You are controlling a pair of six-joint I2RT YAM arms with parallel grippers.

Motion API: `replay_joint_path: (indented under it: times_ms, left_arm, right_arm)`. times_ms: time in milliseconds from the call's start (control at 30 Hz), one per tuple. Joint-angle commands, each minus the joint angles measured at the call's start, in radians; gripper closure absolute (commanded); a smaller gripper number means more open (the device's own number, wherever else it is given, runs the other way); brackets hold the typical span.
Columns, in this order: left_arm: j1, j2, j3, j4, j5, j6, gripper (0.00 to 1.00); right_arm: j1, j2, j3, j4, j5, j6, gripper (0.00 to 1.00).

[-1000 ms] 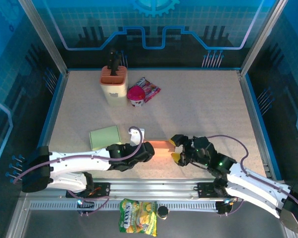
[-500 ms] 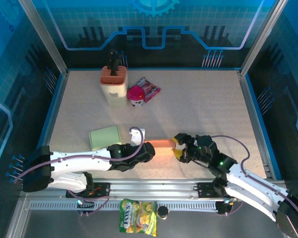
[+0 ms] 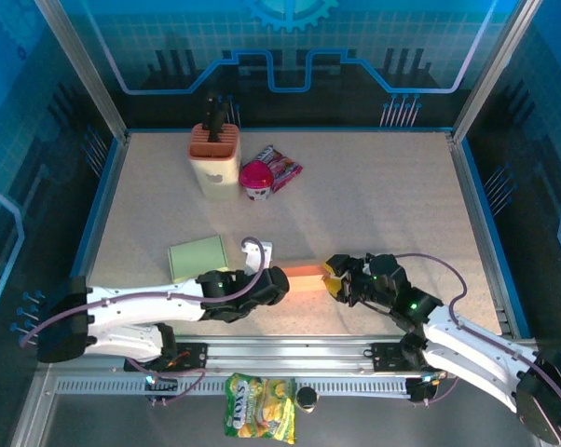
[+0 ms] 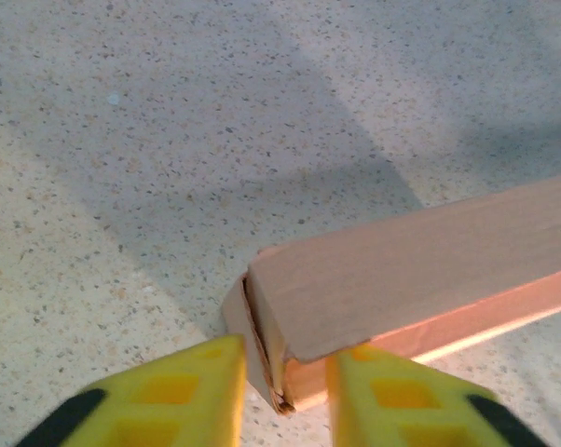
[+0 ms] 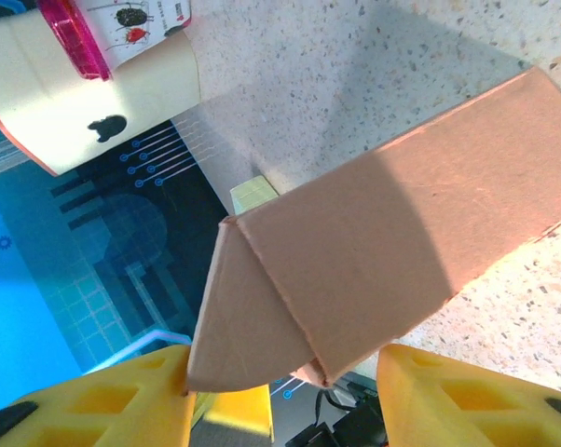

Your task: Fold the paper box

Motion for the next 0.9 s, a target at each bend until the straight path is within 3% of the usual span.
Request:
replay_joint_path:
  times_ms: [0, 100, 233, 400, 867]
  left_arm:
    - [-0.006, -0.087, 0.007, -0.007, 0.053, -0.028, 0.64]
    - [0.001, -0.157, -0.024, 0.022, 0.071, -0.053, 0.50]
    - [0.093, -0.202, -0.071, 0.099, 0.219, -0.071, 0.45]
    - [0.189, -0.162, -0.088, 0.165, 0.359, -0.076, 0.45]
    - [0.211, -0.099, -0.187, 0.222, 0.353, -0.108, 0.56]
  right_arm:
    - [-0.014, 0.012, -0.022, -0.005, -0.003, -0.024, 0.48]
    - [-0.015, 0.013, -0.024, -0.009, -0.005, -0.029, 0.48]
    - [-0.014, 0.009, -0.023, -0.023, -0.002, -0.038, 0.49]
    - [-0.013, 0.008, -0.030, -0.033, 0.001, -0.040, 0.49]
    - [-0.014, 0.011, -0.054, -0.059, 0.015, -0.055, 0.49]
